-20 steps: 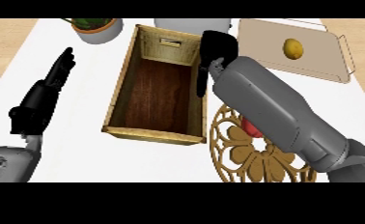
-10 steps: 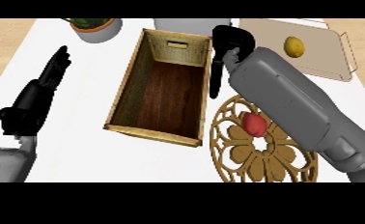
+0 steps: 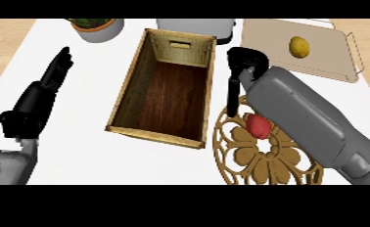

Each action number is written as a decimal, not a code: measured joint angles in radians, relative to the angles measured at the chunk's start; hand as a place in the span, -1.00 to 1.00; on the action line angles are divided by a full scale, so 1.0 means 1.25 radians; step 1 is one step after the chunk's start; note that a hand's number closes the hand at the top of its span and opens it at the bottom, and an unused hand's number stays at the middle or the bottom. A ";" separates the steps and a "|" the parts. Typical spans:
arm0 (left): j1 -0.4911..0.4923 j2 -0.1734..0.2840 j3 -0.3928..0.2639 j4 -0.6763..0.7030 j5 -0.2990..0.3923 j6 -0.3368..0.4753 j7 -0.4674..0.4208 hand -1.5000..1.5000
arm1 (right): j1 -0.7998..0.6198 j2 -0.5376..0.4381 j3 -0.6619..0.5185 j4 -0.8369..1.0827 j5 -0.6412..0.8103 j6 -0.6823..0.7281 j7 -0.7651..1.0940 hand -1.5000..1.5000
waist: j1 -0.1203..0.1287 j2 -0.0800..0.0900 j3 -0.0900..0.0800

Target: Pick the bell pepper from the placemat and place it in the basket

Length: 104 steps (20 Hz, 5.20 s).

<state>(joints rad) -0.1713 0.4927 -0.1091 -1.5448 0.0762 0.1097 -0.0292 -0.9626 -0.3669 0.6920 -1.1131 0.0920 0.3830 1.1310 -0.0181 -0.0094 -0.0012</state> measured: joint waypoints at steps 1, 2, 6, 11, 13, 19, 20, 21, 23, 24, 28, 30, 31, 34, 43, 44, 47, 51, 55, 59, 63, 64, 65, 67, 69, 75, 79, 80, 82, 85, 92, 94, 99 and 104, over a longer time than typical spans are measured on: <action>0.006 -0.002 0.000 -0.005 -0.001 0.001 0.000 0.00 | 0.009 -0.008 0.000 -0.010 -0.007 0.003 0.004 -1.00 | 0.000 0.000 0.000; -0.007 -0.003 0.002 -0.001 -0.002 0.001 0.007 0.00 | 0.017 -0.010 0.004 -0.008 -0.006 0.004 0.003 -1.00 | 0.000 0.001 0.000; -0.001 -0.007 0.008 -0.004 -0.006 -0.003 0.004 0.00 | 0.066 -0.034 0.020 -0.036 0.005 0.003 0.005 -1.00 | 0.002 0.001 0.000; -0.011 -0.015 0.018 0.022 -0.012 -0.016 -0.011 0.00 | 0.120 -0.059 0.027 -0.087 0.036 -0.003 0.004 -1.00 | 0.003 0.003 0.000; -0.009 -0.014 0.025 0.021 -0.009 -0.024 -0.009 0.00 | 0.150 -0.064 0.033 -0.115 0.048 -0.008 0.007 -1.00 | 0.004 0.003 0.000; -0.006 -0.035 0.017 -0.013 -0.031 -0.020 0.014 0.00 | 0.199 -0.076 0.021 -0.138 0.101 -0.010 -0.014 -1.00 | 0.011 0.004 0.001; -0.005 -0.033 0.020 -0.014 -0.033 -0.024 0.014 0.00 | 0.206 -0.076 0.018 -0.141 0.113 -0.012 -0.017 -1.00 | 0.011 0.005 0.001; -0.007 -0.035 0.024 -0.011 -0.031 -0.028 0.013 0.00 | 0.207 -0.077 0.012 -0.135 0.120 -0.010 -0.022 -1.00 | 0.012 0.005 0.001; -0.012 -0.037 0.030 -0.009 -0.033 -0.033 0.017 0.00 | 0.215 -0.059 0.006 -0.134 0.142 -0.016 -0.020 -1.00 | 0.013 0.005 0.001; -0.018 -0.035 0.035 0.000 -0.033 -0.040 0.016 0.00 | 0.222 -0.056 0.002 -0.144 0.147 -0.016 -0.017 -1.00 | 0.012 0.005 0.001; -0.022 -0.041 0.047 0.006 -0.037 -0.051 0.013 0.00 | 0.248 -0.039 -0.015 -0.132 0.182 -0.018 -0.032 -1.00 | 0.014 0.006 0.001; -0.023 -0.044 0.052 0.009 -0.040 -0.056 0.013 0.00 | 0.278 -0.038 -0.018 -0.151 0.202 -0.023 -0.032 -1.00 | 0.012 0.006 0.001; -0.022 -0.042 0.057 0.011 -0.038 -0.062 0.012 0.00 | 0.292 -0.041 -0.019 -0.160 0.209 -0.024 -0.032 -1.00 | 0.012 0.006 0.001; -0.016 -0.062 0.044 -0.004 -0.063 -0.049 0.021 0.00 | 0.317 -0.035 -0.033 -0.165 0.234 -0.024 -0.041 -1.00 | 0.013 0.006 0.001; -0.030 -0.070 0.072 0.009 -0.070 -0.074 0.015 0.00 | 0.384 -0.019 -0.072 -0.164 0.298 -0.018 -0.055 -1.00 | 0.012 0.006 0.001; -0.032 -0.073 0.073 0.007 -0.074 -0.074 0.020 0.00 | 0.388 -0.023 -0.082 -0.172 0.299 -0.012 -0.058 -1.00 | 0.012 0.006 0.001; -0.027 -0.088 0.067 -0.007 -0.089 -0.069 0.028 0.00 | 0.402 -0.007 -0.091 -0.164 0.320 -0.009 -0.064 1.00 | 0.014 0.006 0.001; -0.030 -0.094 0.077 0.007 -0.097 -0.082 0.017 0.00 | 0.423 0.011 -0.125 -0.176 0.346 -0.013 -0.067 1.00 | 0.013 0.004 -0.001; -0.027 -0.103 0.084 0.003 -0.104 -0.091 0.018 0.00 | 0.411 0.013 -0.148 -0.140 0.386 -0.002 -0.116 1.00 | 0.018 0.003 -0.002; -0.026 -0.103 0.101 0.013 -0.105 -0.108 0.005 0.00 | 0.406 0.026 -0.147 -0.113 0.442 0.003 -0.146 1.00 | 0.018 0.000 -0.005; -0.030 -0.109 0.111 0.015 -0.112 -0.116 0.005 0.00 | 0.410 0.033 -0.143 -0.109 0.507 -0.012 -0.170 1.00 | 0.017 -0.002 -0.007; -0.025 -0.114 0.110 0.015 -0.116 -0.115 0.000 0.00 | 0.408 0.021 -0.150 -0.109 0.515 -0.014 -0.193 1.00 | 0.018 -0.001 -0.005; -0.015 -0.114 0.110 0.005 -0.120 -0.114 -0.001 0.00 | 0.412 0.001 -0.159 -0.116 0.520 -0.017 -0.218 1.00 | 0.017 0.001 -0.004; -0.007 -0.118 0.110 -0.008 -0.122 -0.113 0.005 0.00 | 0.427 -0.052 -0.178 -0.141 0.522 -0.032 -0.287 1.00 | 0.015 0.003 -0.002; -0.004 -0.119 0.112 -0.012 -0.121 -0.115 0.009 0.00 | 0.436 -0.110 -0.207 -0.164 0.512 -0.053 -0.371 1.00 | 0.012 0.004 0.000; 0.002 -0.119 0.119 -0.027 -0.121 -0.120 0.025 0.00 | 0.465 -0.218 -0.315 -0.238 0.497 -0.144 -0.509 1.00 | 0.006 0.004 0.001; -0.001 -0.117 0.129 -0.013 -0.119 -0.121 0.022 0.00 | 0.431 -0.216 -0.413 -0.315 0.442 -0.212 -0.539 1.00 | -0.001 0.003 0.001; -0.002 -0.115 0.131 -0.009 -0.118 -0.122 0.020 0.00 | 0.418 -0.202 -0.436 -0.337 0.418 -0.228 -0.545 1.00 | -0.002 0.002 0.001; -0.003 -0.125 0.125 -0.006 -0.122 -0.117 0.018 0.00 | 0.397 -0.178 -0.480 -0.381 0.364 -0.249 -0.556 1.00 | -0.004 0.001 0.001; 0.002 -0.125 0.125 -0.009 -0.123 -0.119 0.014 0.00 | 0.344 -0.158 -0.539 -0.454 0.277 -0.240 -0.545 1.00 | 0.000 -0.001 0.001; -0.015 -0.134 0.116 -0.002 -0.139 -0.120 0.015 0.00 | 0.150 -0.164 -0.603 -0.546 0.130 -0.141 -0.417 1.00 | 0.013 0.003 0.000; -0.008 -0.132 0.116 -0.010 -0.139 -0.125 0.013 0.00 | 0.078 -0.156 -0.600 -0.561 0.090 -0.114 -0.345 1.00 | 0.016 0.002 0.000; -0.018 -0.134 0.119 -0.008 -0.137 -0.134 0.015 0.00 | -0.111 -0.108 -0.559 -0.498 0.048 -0.086 -0.209 1.00 | 0.024 0.005 -0.001; -0.040 -0.133 0.125 0.011 -0.141 -0.140 0.017 0.00 | -0.255 -0.023 -0.501 -0.386 0.071 -0.102 -0.151 1.00 | 0.027 0.007 -0.001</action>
<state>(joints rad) -0.2216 0.3261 0.0468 -1.5317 -0.1001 -0.0653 -0.0081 -1.2809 -0.3961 0.0657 -1.5959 0.1804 0.2552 0.9426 0.0151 -0.0011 -0.0023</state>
